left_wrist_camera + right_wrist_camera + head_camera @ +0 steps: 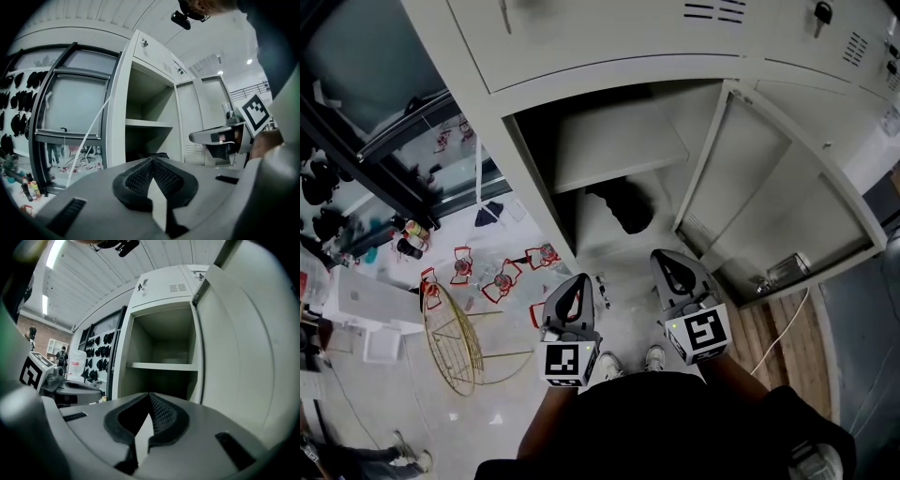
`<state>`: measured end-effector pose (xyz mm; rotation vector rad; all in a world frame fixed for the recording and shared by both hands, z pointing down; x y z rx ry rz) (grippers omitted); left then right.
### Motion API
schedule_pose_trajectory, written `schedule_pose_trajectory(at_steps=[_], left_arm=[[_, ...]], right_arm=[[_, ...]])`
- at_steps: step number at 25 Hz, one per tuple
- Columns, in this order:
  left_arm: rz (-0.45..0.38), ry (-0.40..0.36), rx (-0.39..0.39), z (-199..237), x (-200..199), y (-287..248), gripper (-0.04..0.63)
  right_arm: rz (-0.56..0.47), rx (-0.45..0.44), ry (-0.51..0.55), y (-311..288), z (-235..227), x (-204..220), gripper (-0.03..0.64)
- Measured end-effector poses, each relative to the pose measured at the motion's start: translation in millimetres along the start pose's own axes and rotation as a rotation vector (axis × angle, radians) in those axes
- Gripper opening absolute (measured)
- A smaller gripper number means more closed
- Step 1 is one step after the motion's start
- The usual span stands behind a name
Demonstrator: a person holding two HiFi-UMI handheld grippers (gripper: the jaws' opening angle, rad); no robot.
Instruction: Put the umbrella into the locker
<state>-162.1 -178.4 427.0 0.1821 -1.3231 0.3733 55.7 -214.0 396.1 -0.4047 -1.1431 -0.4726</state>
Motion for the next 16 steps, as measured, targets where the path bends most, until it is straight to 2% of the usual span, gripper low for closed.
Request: schedule_pose_trajectory(at_steps=[10,16], left_arm=[[0.001,-0.005,-0.011,-5.7,0.3,3.2,-0.003],[0.000,0.001,-0.015,-6.4,1.0,2.6,-0.003]], right_arm=[[0.052,0.018,0.001,2.8,1.0,10.3,-0.003],[0.035,0.026,0.014,4.9,-2.2,9.1,-0.003]])
Point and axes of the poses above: the fingertips, and each gripper's own axes: y backward along the fingers, z to its left, x out of its underside, the point moved 10 cm from there along y, backward along the fingers, and after that the axes turned 15 degrees about y, right-handed, at the moved point
